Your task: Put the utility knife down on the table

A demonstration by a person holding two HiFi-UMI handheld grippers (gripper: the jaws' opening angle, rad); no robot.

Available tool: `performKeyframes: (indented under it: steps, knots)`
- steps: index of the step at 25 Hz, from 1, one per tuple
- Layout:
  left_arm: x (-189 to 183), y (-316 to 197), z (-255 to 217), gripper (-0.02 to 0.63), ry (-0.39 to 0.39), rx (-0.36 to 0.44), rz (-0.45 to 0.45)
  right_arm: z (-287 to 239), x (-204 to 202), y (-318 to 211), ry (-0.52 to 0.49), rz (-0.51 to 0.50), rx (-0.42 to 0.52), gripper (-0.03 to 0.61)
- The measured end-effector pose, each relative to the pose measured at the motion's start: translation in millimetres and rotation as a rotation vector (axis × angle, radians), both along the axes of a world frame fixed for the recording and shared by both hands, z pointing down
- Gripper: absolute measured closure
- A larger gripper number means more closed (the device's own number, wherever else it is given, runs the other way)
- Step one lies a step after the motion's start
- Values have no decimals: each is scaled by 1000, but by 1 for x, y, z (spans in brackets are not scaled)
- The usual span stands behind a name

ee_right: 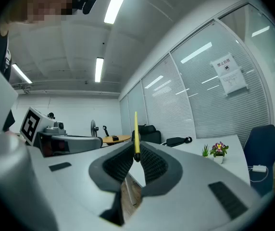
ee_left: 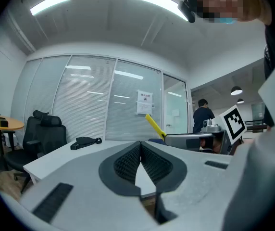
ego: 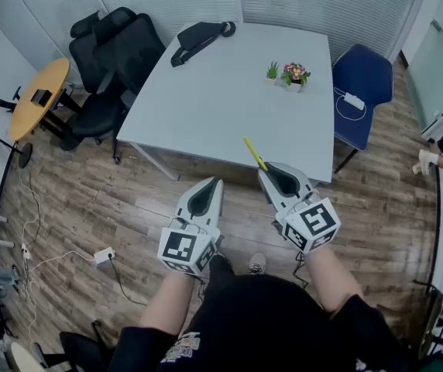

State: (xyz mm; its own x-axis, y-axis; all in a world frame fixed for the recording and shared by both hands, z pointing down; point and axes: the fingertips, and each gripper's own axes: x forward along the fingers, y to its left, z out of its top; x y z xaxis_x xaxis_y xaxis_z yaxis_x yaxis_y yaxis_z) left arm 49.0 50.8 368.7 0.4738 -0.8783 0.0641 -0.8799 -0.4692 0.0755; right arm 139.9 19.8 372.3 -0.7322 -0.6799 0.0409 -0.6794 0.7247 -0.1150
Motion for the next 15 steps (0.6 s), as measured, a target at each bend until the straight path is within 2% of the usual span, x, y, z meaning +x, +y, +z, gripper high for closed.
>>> performKeyframes:
  steps: [15]
  knots:
    - [-16, -4, 2, 609, 15, -10, 2, 2, -16, -5, -16, 4, -20, 529]
